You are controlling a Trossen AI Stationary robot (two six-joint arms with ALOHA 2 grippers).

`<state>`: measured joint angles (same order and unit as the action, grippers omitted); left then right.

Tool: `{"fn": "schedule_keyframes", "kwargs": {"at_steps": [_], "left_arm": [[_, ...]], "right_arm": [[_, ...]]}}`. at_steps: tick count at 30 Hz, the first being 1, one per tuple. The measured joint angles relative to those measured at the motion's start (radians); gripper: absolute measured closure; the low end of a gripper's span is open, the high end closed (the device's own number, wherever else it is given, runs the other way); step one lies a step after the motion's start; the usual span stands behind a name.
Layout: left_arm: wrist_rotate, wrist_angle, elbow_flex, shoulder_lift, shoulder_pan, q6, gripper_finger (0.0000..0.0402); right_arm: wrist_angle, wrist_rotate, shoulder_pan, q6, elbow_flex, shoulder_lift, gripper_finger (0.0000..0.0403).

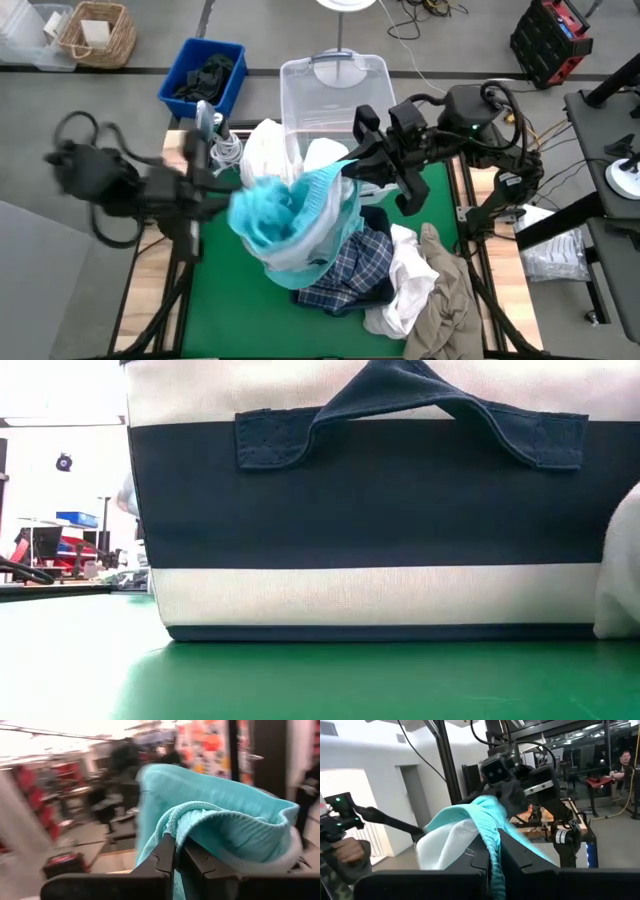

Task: Sort clothes
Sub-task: Put the blue shorts into the blue laundry organizer

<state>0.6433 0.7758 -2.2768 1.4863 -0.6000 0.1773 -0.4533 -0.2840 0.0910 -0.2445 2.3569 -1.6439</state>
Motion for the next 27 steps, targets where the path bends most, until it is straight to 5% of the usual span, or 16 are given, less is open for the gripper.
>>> {"fn": "schedule_keyframes", "kwargs": {"at_steps": [7, 12, 27], "left_arm": [[-0.241, 0.031, 0.002, 0.055, 0.151, 0.010, 0.0401], [-0.302, 0.021, 0.001, 0.107, 0.214, -0.002, 0.0401], [-0.531, -0.351, -0.012, 0.323, 0.346, -0.019, 0.0401]], "right_arm": [[-0.140, 0.087, 0.001, 0.097, 0.000, -0.008, 0.0390], [-0.232, 0.147, 0.011, 0.113, -0.002, -0.008, 0.0390], [-0.680, 0.129, 0.081, 0.030, -0.001, 0.100, 0.0390]]}}
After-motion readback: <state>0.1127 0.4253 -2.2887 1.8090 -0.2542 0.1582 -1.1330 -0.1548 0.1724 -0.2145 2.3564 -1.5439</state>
